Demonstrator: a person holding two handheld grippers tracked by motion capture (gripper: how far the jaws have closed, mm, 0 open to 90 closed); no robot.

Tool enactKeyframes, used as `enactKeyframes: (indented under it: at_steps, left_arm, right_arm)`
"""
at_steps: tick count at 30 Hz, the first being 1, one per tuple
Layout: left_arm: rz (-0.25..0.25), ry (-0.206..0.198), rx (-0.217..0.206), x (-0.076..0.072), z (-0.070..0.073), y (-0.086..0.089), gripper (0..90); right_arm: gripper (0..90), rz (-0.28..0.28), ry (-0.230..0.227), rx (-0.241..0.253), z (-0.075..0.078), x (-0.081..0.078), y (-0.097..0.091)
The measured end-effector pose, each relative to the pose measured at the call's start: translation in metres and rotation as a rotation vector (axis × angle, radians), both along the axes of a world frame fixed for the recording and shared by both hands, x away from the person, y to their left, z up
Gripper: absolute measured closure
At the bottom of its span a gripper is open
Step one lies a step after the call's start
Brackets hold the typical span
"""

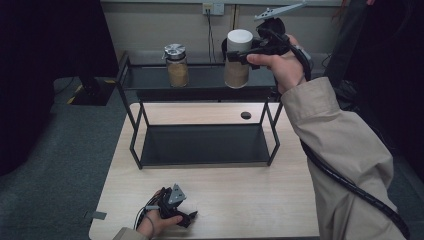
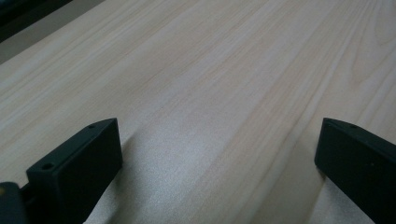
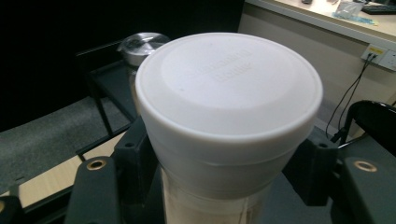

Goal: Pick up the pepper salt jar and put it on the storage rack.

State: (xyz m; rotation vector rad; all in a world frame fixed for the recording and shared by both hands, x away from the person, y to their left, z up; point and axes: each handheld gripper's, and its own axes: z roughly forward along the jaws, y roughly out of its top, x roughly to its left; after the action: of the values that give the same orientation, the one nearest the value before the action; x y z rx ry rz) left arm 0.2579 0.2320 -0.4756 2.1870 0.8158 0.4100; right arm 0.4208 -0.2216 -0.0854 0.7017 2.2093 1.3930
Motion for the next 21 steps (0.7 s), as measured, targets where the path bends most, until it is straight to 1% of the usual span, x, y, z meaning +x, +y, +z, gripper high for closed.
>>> enactKeyframes:
  at_steps: [4, 5, 7, 11, 14, 18, 21]
  left_arm:
    - [0.000, 0.000, 0.000, 0.000, 0.000, 0.000, 0.0]
    - [-0.001, 0.000, 0.000, 0.000, 0.000, 0.000, 0.0]
    - [0.000, 0.000, 0.000, 0.000, 0.000, 0.000, 0.0]
    - [-0.001, 0.000, 0.000, 0.000, 0.000, 0.000, 0.0]
    - [0.000, 0.000, 0.000, 0.000, 0.000, 0.000, 0.0]
    - [0.000, 0.000, 0.000, 0.000, 0.000, 0.000, 0.0]
    - [0.000, 0.000, 0.000, 0.000, 0.000, 0.000, 0.0]
  right_arm:
    - [35.4, -0.030, 0.007, -0.015, 0.000, 0.010, 0.009]
    - [35.4, -0.036, 0.010, -0.012, -0.001, 0.013, 0.011]
    - [35.3, -0.043, 0.018, -0.008, -0.004, 0.020, 0.013]
    - [35.3, -0.059, 0.024, -0.014, -0.006, 0.031, 0.021]
    - [35.3, -0.067, 0.023, -0.018, -0.009, 0.038, 0.025]
    - [35.4, -0.076, 0.034, -0.019, -0.011, 0.044, 0.027]
    - [35.3, -0.079, 0.032, -0.017, -0.012, 0.046, 0.028]
